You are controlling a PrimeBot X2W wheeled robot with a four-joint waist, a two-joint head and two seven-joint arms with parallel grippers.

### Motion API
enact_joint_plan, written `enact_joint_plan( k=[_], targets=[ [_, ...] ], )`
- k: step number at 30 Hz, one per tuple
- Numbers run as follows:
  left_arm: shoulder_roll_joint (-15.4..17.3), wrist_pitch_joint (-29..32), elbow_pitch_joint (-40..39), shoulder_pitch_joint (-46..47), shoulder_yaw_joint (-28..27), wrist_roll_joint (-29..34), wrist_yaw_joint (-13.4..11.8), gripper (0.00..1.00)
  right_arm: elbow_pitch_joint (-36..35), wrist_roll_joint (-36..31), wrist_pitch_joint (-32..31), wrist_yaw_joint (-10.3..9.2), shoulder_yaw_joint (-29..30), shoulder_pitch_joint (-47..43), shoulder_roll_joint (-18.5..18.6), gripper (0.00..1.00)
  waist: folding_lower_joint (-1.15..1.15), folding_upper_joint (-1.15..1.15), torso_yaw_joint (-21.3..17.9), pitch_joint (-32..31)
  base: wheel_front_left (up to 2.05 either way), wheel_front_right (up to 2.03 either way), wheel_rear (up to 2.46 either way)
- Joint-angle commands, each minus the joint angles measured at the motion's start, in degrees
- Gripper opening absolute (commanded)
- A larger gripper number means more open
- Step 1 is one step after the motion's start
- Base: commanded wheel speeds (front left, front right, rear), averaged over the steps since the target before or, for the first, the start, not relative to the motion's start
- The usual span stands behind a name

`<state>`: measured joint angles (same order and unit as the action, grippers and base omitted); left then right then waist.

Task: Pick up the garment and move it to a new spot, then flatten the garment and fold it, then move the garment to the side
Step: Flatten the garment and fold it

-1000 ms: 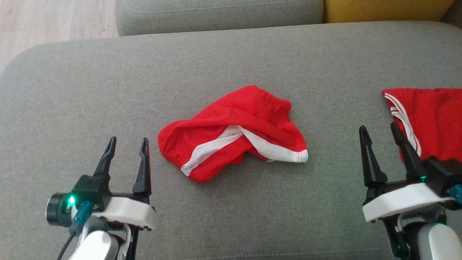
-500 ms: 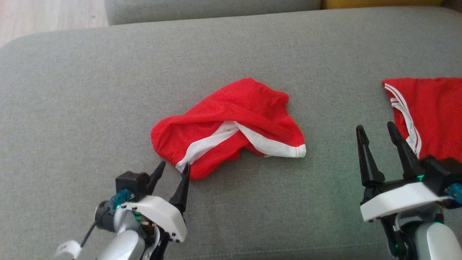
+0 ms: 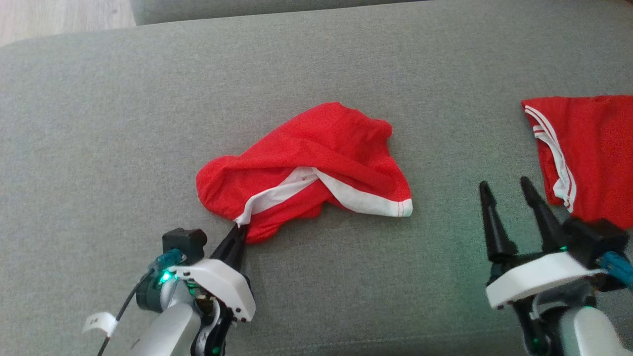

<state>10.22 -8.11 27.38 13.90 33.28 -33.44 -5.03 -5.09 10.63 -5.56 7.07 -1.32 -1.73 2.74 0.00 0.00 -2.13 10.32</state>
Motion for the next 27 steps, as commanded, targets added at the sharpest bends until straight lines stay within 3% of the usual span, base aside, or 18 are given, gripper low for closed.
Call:
enact_joint_plan(
  k=[1, 11, 19, 20, 21, 27],
  targets=[
    [0.5, -0.8, -0.9, 2.5, -1.9, 0.2, 0.0, 0.0, -1.4, 0.2, 0.2, 0.42, -1.8, 2.3, 0.2, 1.0, 0.0, 0.0, 0.1, 0.0, 0.0, 0.0, 0.0],
    [-0.4, -3.0, 0.4, 5.2, -1.1, 1.2, 0.2, 0.0, 12.6, 1.1, 0.5, 0.42, -12.7, 7.2, 1.9, 1.0, 0.0, 0.0, 2.3, 1.3, 0.0, 0.0, 0.0],
    [-1.2, -4.7, 0.9, 6.6, -0.8, 1.7, 0.7, 0.0, 25.1, 3.1, 1.3, 0.42, -16.0, 12.9, 1.3, 1.0, 0.0, 0.0, 3.8, 2.5, 0.0, 0.0, 0.0],
    [-1.3, -4.9, 1.0, 6.6, -0.7, 1.8, 0.7, 0.0, 26.1, 3.4, 1.5, 0.42, -16.5, 13.5, 1.3, 0.68, 0.0, 0.0, 3.9, 2.5, 0.0, 0.0, 0.0],
    [-1.3, -5.0, 1.0, 6.6, -0.8, 1.8, 0.7, 0.0, 26.8, 3.7, 1.9, 0.42, -16.9, 14.1, 1.3, 0.0, 0.0, 0.0, 3.9, 2.6, 0.0, 0.0, 0.0],
    [0.1, -6.1, -0.9, 7.0, -1.4, 3.4, -0.1, 0.0, 25.3, 5.8, 5.3, 0.42, -16.8, 16.1, 2.5, 0.0, 0.0, 0.0, 3.8, 2.4, 0.0, 0.0, 0.0]
  ],
)
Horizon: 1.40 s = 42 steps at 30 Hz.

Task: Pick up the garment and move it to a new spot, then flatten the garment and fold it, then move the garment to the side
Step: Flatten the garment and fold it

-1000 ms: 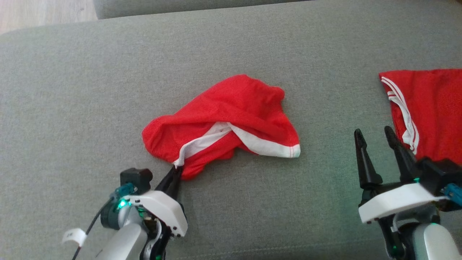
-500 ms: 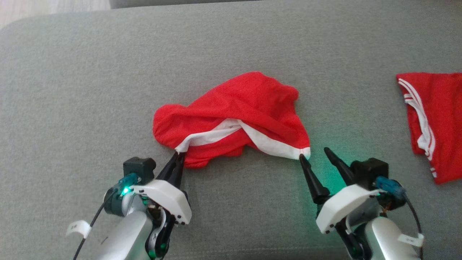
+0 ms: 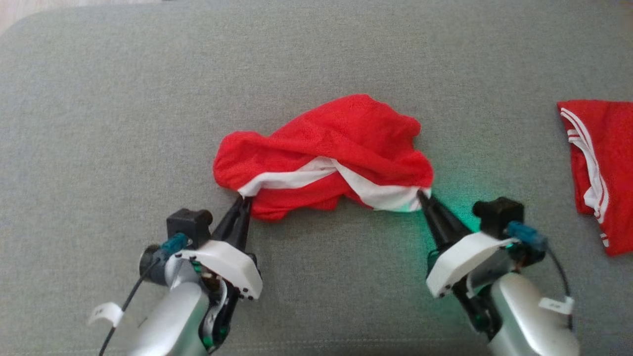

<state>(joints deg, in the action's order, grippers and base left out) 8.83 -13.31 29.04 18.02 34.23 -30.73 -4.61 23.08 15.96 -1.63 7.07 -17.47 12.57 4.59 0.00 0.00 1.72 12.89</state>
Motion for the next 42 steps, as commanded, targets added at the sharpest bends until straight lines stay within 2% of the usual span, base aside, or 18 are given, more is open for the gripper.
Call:
enact_joint_plan(
  k=[1, 7, 10, 20, 24, 29, 34, 38, 42],
  targets=[
    [2.0, -1.0, -3.4, 3.1, -2.5, 1.3, -0.9, 0.0, -3.9, 0.8, 1.9, 0.42, -0.2, 2.0, 1.0, 0.0, 0.0, 0.0, -0.2, -0.3, 0.0, 0.0, 0.0],
    [5.3, -1.3, -9.9, 3.9, -3.4, 3.8, -2.3, 0.0, -12.0, 1.2, 3.0, 0.42, 3.2, 2.7, 3.4, 0.0, 0.0, 0.0, -0.6, -1.8, 0.0, 0.0, 0.0],
    [7.9, -0.7, -14.9, 5.2, -3.9, 5.3, -3.0, 0.0, -18.5, 1.1, 2.5, 0.42, 5.6, 3.6, 4.6, 0.0, 0.0, 0.0, -0.9, -3.0, 0.0, 0.0, 0.0],
    [16.0, 7.7, -34.2, 13.4, -6.3, 9.7, -4.8, 0.0, -41.6, -1.7, -2.7, 0.42, 15.1, 10.5, 8.8, 0.0, 0.0, 0.0, -1.5, -6.8, 0.0, 0.0, 0.0],
    [17.0, 10.1, -39.3, 15.1, -7.7, 9.4, -5.5, 0.0, -45.8, -1.9, -5.4, 0.42, 17.6, 11.8, 9.4, 0.0, 0.0, 0.0, -1.7, -7.9, 0.0, 0.0, 0.0],
    [17.5, 11.9, -42.6, 15.3, -8.7, 8.0, -6.0, 0.0, -47.5, -1.3, -7.7, 0.42, 18.6, 12.1, 9.4, 0.0, 0.0, 0.0, -2.0, -8.8, 0.0, 0.0, 0.0],
    [16.5, 12.6, -41.9, 16.0, -8.6, 6.0, -5.4, 0.0, -46.0, -0.1, -8.6, 0.42, 18.2, 12.9, 9.0, 0.0, 0.0, 0.0, -2.0, -8.7, 0.0, 0.0, 0.0],
    [15.0, 12.0, -38.2, 19.5, -8.5, 4.9, -4.0, 0.0, -42.4, 1.3, -8.5, 0.42, 18.2, 16.4, 9.4, 0.0, 0.0, 0.0, -1.7, -7.2, 0.0, 0.0, 0.0],
    [12.5, 10.3, -30.4, 26.0, -8.6, 3.9, -2.0, 0.0, -35.8, 3.2, -7.6, 0.42, 16.6, 23.9, 10.0, 0.0, 0.0, 0.0, -1.6, -4.6, 0.0, 0.0, 0.0]
  ],
)
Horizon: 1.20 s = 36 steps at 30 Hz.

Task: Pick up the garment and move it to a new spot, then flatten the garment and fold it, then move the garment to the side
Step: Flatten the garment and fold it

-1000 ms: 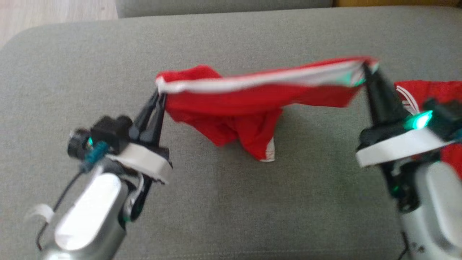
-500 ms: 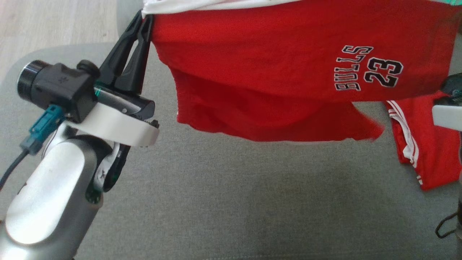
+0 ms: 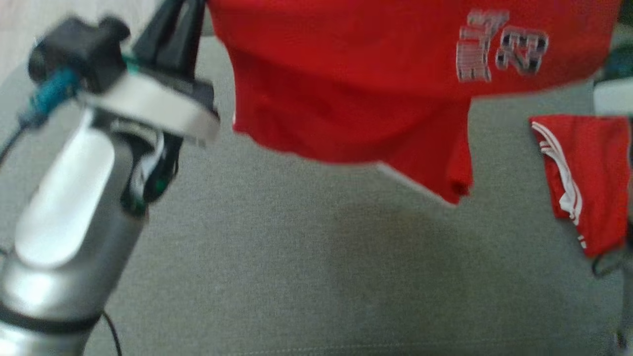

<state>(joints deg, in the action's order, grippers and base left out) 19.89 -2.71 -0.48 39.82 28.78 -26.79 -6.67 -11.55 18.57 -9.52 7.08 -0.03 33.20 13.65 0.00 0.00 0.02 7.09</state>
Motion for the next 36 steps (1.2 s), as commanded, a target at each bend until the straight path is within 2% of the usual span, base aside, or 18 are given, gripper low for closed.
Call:
enact_joint_plan(
  k=[1, 8, 9, 13, 17, 23, 27, 31, 36],
  targets=[
    [0.6, -0.9, 1.7, 6.3, -3.2, -0.3, 0.7, 0.0, 1.1, 1.1, 0.7, 0.41, -1.3, 5.7, 1.0, 0.0, 0.0, 0.0, 0.1, 2.0, 0.0, 0.0, 0.0],
    [-5.2, -7.6, 23.1, 21.8, -5.0, -1.8, 4.2, 0.0, 21.6, 4.2, 6.4, 0.41, -5.0, 25.3, 0.1, 0.0, 0.0, 0.0, 0.1, 6.7, 0.0, 0.0, 0.0],
    [-5.2, -7.6, 23.1, 21.8, -5.0, -1.8, 4.2, 0.0, 21.6, 4.2, 6.4, 0.41, -5.0, 25.3, 0.1, 0.0, 0.0, 0.0, 0.1, 6.7, 0.0, 0.0, 0.0],
    [-7.4, -11.0, 35.5, 28.7, -5.7, -1.1, 5.3, 0.0, 34.1, 4.3, 11.4, 0.41, -9.2, 34.2, -1.4, 0.0, 0.0, 0.0, -0.2, 7.6, 0.0, 0.0, 0.0],
    [-9.5, -12.0, 45.9, 32.0, -6.1, -0.5, 6.4, 0.0, 46.5, 4.4, 13.7, 0.41, -14.1, 39.2, -3.7, 0.0, 0.0, 0.0, -0.6, 9.0, 0.0, 0.0, 0.0],
    [-12.6, -12.2, 60.7, 30.2, -6.9, -2.1, 7.9, 0.0, 61.6, 5.7, 14.7, 0.41, -20.7, 39.9, -7.4, 0.0, 0.0, 0.0, -1.0, 10.8, 0.0, 0.0, 0.0],
    [-14.1, -12.3, 66.0, 28.7, -7.3, -3.0, 9.0, 0.0, 67.8, 7.4, 15.3, 0.41, -24.0, 38.0, -8.5, 0.0, 0.0, 0.0, -0.8, 12.3, 0.0, 0.0, 0.0],
    [-14.9, -12.3, 67.3, 25.9, -7.8, -3.4, 10.0, 0.0, 70.3, 9.7, 17.4, 0.41, -26.9, 34.4, -9.0, 0.0, 0.0, 0.0, -0.6, 12.9, 0.0, 0.0, 0.0],
    [-15.8, -12.3, 65.7, 20.0, -7.7, -2.4, 10.6, 0.0, 69.0, 13.9, 20.9, 0.41, -29.6, 26.5, -8.4, 0.0, 0.0, 0.0, -0.4, 12.6, 0.0, 0.0, 0.0]
  ],
)
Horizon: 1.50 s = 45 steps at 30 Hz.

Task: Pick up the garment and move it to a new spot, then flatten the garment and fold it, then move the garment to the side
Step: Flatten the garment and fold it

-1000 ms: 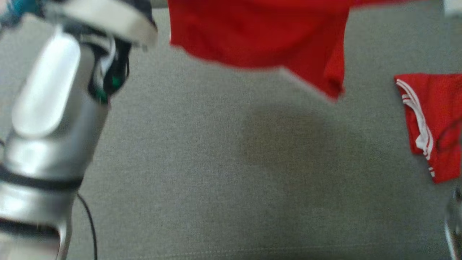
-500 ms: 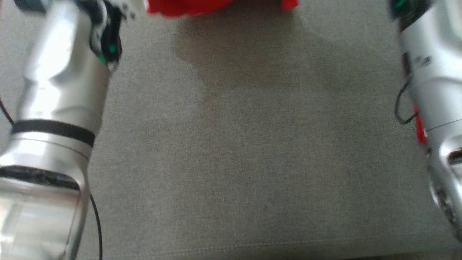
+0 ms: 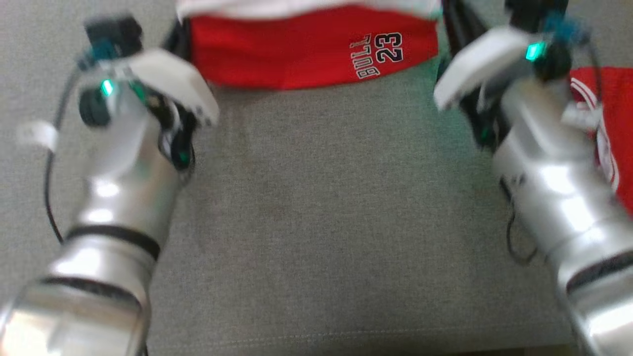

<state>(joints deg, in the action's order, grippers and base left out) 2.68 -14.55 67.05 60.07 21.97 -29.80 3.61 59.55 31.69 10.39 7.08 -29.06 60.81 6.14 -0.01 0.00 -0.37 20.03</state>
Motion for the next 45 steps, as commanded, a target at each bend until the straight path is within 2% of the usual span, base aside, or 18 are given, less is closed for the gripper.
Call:
enact_joint_plan(
  k=[1, 8, 15, 20, 24, 29, 37, 40, 45],
  targets=[
    [1.3, -0.4, -2.4, -2.0, -1.0, 0.7, 0.4, 0.0, -3.0, 1.5, 1.7, 0.41, -1.0, -3.1, -0.4, 0.0, 0.01, 0.0, 0.1, -0.5, 0.0, 0.0, 0.0],
    [1.1, -0.4, -10.5, -16.6, -1.9, 3.0, 0.3, 0.0, -14.7, 4.6, 4.1, 0.41, -1.2, -21.2, 4.0, 0.0, 0.01, 0.0, 0.6, -3.0, 0.0, 0.0, 0.0],
    [2.2, -0.4, -21.2, -30.5, -2.1, 6.8, -0.1, 0.0, -29.1, 2.9, 3.1, 0.41, 6.9, -42.0, 7.1, 0.0, 0.01, 0.0, 1.2, -7.3, 0.0, 0.0, 0.0],
    [3.4, -0.4, -27.1, -37.2, -2.4, 7.6, -0.6, 0.0, -40.3, -0.4, -1.8, 0.41, 13.2, -54.2, 5.5, 0.0, 0.01, 0.0, 1.2, -10.0, 0.0, 0.0, 0.0],
    [5.2, -0.4, -34.1, -44.1, -3.7, 7.3, -2.3, 0.0, -52.3, -4.7, -8.6, 0.41, 18.9, -65.2, 1.5, 0.0, 0.01, 0.0, 1.0, -12.2, 0.0, 0.0, 0.0],
    [7.5, 2.3, -44.3, -52.8, -4.8, 6.5, -5.5, 0.0, -64.9, -8.2, -16.7, 0.41, 22.3, -76.3, -2.0, 0.0, 0.01, 0.0, 0.7, -14.4, 0.0, 0.0, 0.0],
    [11.1, 11.2, -65.1, -67.3, -6.7, 5.4, -12.7, 0.0, -77.0, -9.4, -24.4, 0.41, 25.2, -87.1, -3.2, 0.0, 0.01, 0.0, -0.2, -17.3, 0.0, 0.0, 0.0],
    [11.8, 13.7, -68.8, -69.4, -6.8, 5.0, -13.6, 0.0, -77.7, -9.0, -24.8, 0.41, 25.9, -87.0, -3.2, 0.0, 0.01, 0.0, -0.1, -17.6, 0.0, 0.0, 0.0],
    [12.4, 16.1, -71.1, -67.2, -6.5, 4.6, -13.2, 0.0, -77.4, -10.0, -25.3, 0.41, 27.0, -82.9, -3.2, 0.0, 0.01, 0.0, 0.7, -16.1, 0.0, 0.0, 0.0]
  ],
)
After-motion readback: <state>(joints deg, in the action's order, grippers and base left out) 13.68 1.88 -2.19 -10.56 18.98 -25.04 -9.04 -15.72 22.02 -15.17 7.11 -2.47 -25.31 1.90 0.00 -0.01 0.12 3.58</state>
